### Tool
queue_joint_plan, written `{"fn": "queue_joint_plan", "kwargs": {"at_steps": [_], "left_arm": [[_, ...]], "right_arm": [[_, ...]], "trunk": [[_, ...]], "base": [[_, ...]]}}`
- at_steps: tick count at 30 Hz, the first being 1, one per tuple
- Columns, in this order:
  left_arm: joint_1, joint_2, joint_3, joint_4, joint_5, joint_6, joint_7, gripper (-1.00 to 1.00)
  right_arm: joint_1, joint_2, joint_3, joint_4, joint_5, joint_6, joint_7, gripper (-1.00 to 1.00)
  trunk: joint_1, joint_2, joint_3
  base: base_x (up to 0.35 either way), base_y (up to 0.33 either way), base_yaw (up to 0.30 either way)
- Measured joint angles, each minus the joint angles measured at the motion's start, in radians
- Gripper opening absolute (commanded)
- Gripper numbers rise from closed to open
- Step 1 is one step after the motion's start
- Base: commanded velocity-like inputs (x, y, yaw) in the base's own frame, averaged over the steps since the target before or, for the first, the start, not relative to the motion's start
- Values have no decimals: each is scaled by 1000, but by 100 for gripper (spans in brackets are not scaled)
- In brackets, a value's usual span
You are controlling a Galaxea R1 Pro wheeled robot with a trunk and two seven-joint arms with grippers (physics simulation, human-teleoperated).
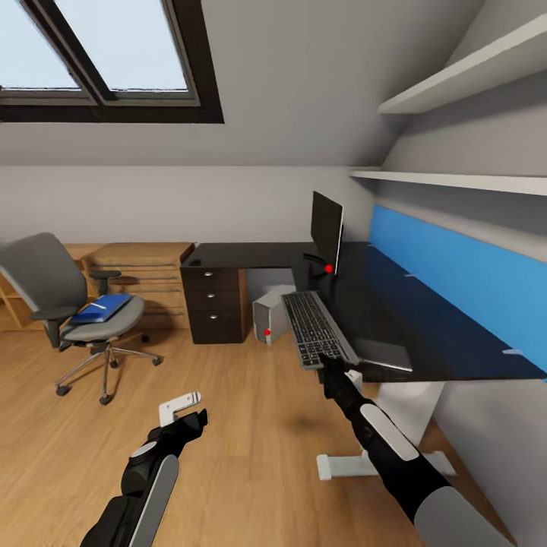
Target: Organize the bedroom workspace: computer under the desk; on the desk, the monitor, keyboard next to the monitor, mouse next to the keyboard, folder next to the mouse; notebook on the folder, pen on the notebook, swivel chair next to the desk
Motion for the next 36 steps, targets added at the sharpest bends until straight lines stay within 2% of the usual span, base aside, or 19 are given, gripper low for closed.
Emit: {"fn": "queue_joint_plan", "kwargs": {"at_steps": [11, 18, 26, 36], "left_arm": [[0, -1, 0, 0, -1, 0, 0, 100], [0, -1, -3, 7, -1, -1, -1, 100], [0, -1, -14, 20, -2, -2, -2, 100], [0, 0, -14, 20, -2, -2, 1, 100]], "right_arm": [[0, -4, 2, -1, 3, 7, 0, -100], [1, -7, 2, -26, 33, 7, 1, -100], [2, -6, 1, -44, 37, 3, 1, -100], [3, -7, 0, -45, 38, 6, -3, -100]], "trunk": [[0, 0, 0], [0, 0, 0], [0, 0, 0], [-39, 70, 31]], "base": [[3, 331, 2], [73, 321, 0], [16, 57, 0], [52, 20, 0]]}}
